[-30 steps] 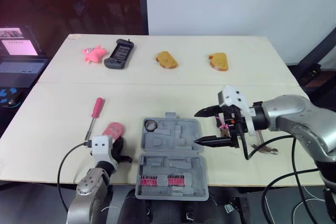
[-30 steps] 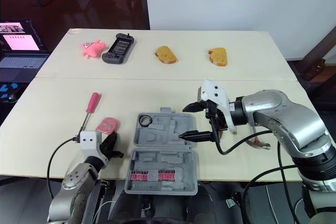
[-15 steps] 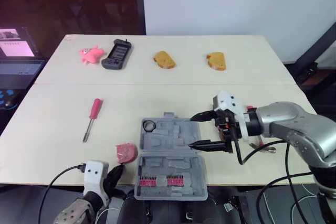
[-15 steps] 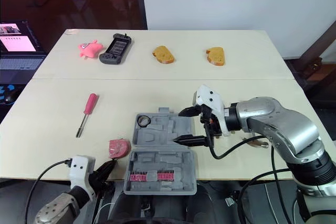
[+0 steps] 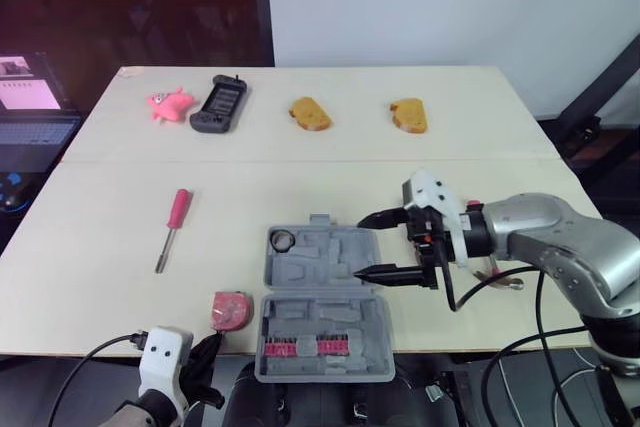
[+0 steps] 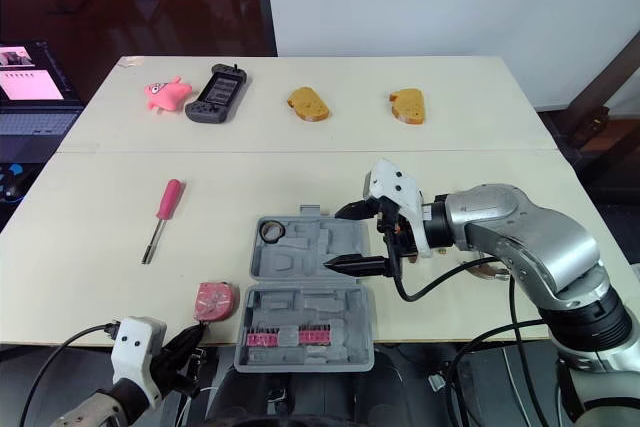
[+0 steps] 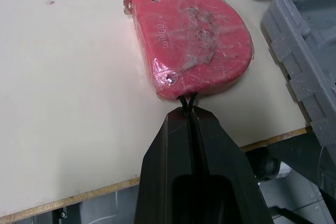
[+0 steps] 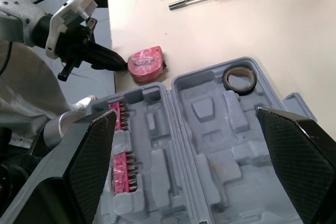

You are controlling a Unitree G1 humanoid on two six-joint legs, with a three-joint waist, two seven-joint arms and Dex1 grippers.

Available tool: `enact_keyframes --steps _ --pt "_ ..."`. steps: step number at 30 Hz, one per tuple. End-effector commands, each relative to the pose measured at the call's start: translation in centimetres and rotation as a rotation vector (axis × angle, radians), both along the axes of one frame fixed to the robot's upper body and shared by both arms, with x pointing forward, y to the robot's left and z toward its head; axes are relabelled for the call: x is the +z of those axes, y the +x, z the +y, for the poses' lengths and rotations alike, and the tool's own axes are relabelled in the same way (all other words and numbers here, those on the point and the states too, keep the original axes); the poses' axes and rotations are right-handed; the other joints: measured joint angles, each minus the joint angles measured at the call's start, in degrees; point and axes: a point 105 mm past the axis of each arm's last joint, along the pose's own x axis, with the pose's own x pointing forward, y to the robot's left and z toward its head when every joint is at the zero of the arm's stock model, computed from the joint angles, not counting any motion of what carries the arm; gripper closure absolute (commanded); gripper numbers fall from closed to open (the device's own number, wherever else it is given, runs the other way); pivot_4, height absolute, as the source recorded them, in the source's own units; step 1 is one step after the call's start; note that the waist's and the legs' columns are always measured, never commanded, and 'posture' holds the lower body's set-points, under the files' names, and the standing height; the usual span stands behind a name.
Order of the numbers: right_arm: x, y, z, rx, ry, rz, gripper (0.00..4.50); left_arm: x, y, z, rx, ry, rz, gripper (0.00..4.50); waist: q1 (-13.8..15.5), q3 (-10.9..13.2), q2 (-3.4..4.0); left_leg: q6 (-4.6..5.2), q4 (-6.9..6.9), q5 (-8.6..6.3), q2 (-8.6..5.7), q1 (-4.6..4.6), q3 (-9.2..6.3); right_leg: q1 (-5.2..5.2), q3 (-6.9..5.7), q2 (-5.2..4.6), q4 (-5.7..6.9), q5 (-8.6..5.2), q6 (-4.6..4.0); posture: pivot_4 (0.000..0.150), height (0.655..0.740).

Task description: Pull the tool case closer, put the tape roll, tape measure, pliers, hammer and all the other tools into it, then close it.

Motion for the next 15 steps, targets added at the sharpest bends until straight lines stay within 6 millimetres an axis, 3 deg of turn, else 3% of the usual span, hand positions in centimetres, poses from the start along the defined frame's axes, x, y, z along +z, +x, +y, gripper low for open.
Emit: enact_keyframes --steps 1,6,7,10,15 --pt "0.5 0.0 0.3 0.020 0.016 -0.034 0.00 0.0 -0.4 0.1 0.008 0.013 0.002 4.48 0.0 0.0 0.00 0.00 0.00 0.00 0.00 0.00 0.00 0.00 0.00 0.00 0.00 0.00 0.00 0.150 0.7188" --pt "0.4 0.0 0.3 0.023 0.021 -0.035 0.00 0.2 0.0 0.4 0.012 0.016 -0.004 4.48 0.0 0.0 0.00 0.00 0.00 0.00 0.00 0.00 0.00 0.00 0.00 0.00 0.00 0.00 0.00 0.150 0.7188" --pt "0.4 0.1 0.3 0.023 0.022 -0.037 0.00 0.5 0.3 0.5 0.025 0.004 -0.020 4.21 0.0 0.0 0.00 0.00 0.00 0.00 0.00 0.00 0.00 0.00 0.00 0.00 0.00 0.00 0.00 0.150 0.7188" --pt "0.4 0.1 0.4 0.025 0.024 -0.040 0.00 1.3 0.8 0.5 0.025 -0.038 -0.059 3.17 0.0 0.0 -0.01 0.00 0.00 0.00 0.00 0.00 0.00 0.00 0.00 0.00 0.00 0.00 0.00 0.150 0.7188" --pt "0.6 0.0 0.5 0.028 0.025 -0.040 0.00 3.0 0.5 1.5 -0.025 -0.036 -0.116 0.49 0.0 0.0 -0.02 0.00 0.00 0.00 0.00 -0.02 0.00 0.00 -0.01 0.01 -0.01 0.00 0.00 0.150 0.7188"
